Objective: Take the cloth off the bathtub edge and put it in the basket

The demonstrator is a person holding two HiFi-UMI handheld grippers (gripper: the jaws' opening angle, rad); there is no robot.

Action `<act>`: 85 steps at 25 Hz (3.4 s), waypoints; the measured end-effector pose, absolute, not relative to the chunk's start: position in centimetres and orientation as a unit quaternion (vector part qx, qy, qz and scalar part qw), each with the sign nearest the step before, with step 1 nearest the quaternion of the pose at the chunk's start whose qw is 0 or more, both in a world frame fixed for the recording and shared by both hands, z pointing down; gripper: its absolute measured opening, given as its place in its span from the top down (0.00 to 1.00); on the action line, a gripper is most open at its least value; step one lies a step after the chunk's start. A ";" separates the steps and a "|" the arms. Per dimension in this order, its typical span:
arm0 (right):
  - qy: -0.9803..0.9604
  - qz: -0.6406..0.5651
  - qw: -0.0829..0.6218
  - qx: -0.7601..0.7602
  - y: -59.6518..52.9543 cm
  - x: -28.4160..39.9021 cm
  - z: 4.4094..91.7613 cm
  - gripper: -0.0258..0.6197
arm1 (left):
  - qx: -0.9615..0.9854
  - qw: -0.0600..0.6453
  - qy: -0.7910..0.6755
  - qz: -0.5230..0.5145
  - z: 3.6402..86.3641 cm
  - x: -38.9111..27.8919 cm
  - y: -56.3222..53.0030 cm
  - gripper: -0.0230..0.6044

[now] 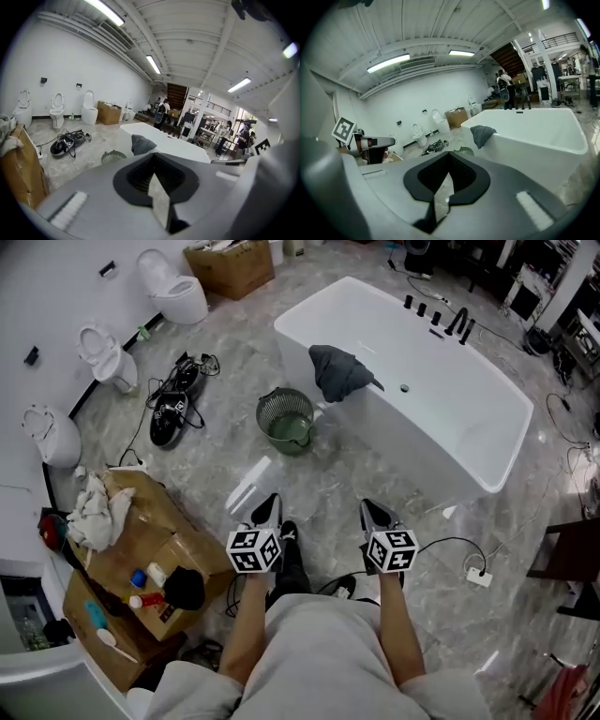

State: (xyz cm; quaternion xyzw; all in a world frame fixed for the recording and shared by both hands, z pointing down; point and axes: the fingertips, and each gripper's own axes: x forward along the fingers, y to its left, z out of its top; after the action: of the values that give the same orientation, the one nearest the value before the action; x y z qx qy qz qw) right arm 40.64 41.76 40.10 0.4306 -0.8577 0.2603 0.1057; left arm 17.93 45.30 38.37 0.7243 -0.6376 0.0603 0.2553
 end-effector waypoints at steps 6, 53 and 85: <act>-0.842 0.270 0.115 0.452 36.9 37.1 40.1 0.96 | 0.741 0.254 -0.616 0.079 38.6 14.0 38.6 0.87; -0.792 0.256 0.160 0.530 1.0 21.8 42.8 0.96 | 0.772 0.297 -0.561 0.034 39.8 -6.5 6.1 0.87; -0.826 0.184 0.302 0.439 -24.6 26.5 65.8 0.66 | 0.834 0.283 -0.439 0.176 61.5 10.2 -18.6 0.87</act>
State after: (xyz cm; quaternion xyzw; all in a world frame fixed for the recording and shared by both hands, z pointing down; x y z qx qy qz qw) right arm 26.47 -24.57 65.82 0.4395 -0.8256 0.1842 0.3022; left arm 10.16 -18.58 61.48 0.8344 -0.4390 0.1757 0.2831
